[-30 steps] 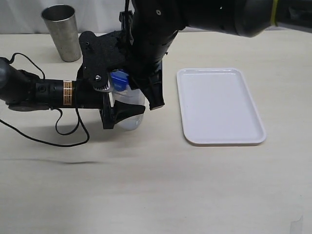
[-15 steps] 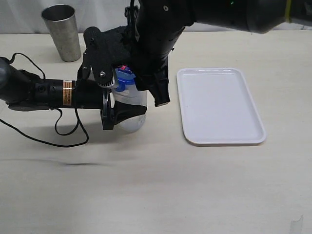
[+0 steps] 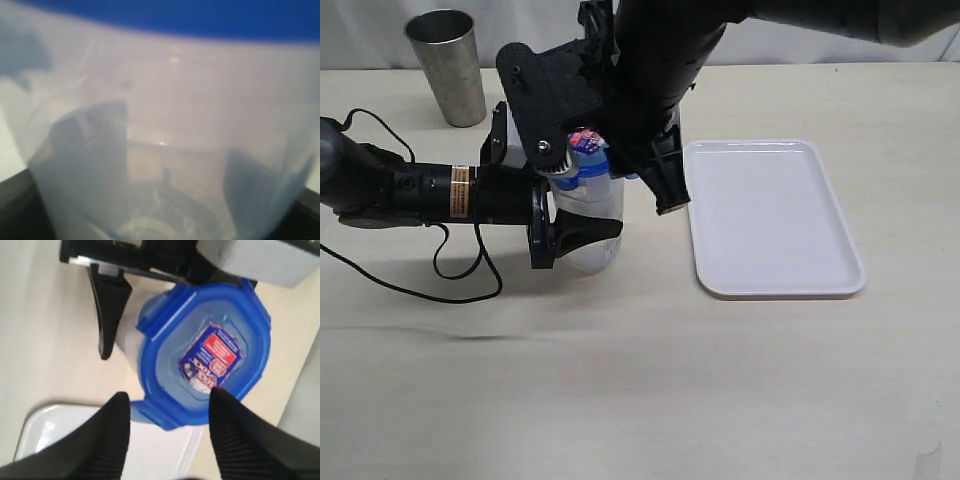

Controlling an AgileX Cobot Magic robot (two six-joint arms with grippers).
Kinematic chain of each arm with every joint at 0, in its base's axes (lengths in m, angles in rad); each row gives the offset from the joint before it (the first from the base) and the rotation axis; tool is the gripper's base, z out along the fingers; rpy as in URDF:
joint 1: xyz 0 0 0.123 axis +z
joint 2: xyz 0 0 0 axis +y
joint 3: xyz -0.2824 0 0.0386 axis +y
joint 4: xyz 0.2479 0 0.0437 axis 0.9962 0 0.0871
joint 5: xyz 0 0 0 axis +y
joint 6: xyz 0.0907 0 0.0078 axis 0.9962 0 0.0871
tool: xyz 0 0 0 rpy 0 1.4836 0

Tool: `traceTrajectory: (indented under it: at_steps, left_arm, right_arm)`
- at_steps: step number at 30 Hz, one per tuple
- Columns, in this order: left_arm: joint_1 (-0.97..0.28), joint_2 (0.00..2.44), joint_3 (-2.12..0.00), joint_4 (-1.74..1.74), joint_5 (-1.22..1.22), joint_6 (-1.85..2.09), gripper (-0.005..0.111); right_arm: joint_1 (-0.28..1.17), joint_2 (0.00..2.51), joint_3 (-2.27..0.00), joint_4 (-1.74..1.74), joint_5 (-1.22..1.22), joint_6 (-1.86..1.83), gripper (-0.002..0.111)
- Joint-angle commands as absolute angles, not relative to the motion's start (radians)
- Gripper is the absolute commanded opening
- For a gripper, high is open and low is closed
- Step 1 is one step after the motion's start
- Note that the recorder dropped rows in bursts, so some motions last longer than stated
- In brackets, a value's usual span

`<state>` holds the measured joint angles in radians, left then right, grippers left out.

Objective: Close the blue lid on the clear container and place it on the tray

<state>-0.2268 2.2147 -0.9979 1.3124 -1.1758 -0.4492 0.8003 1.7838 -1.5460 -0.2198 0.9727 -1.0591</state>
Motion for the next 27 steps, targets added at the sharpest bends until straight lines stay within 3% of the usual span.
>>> traceTrajectory:
  at_steps: [1, 27]
  left_arm:
    - [-0.234, 2.196, -1.003, 1.304, -1.221, -0.446, 0.0]
    - [-0.234, 2.196, -1.003, 1.307, -1.221, -0.446, 0.0]
  right_arm:
    - [0.794, 1.775, -1.544, -0.289, 0.982, -1.051, 0.045]
    - [0.792, 1.789, -1.349, -0.375, 0.718, -1.035, 0.044]
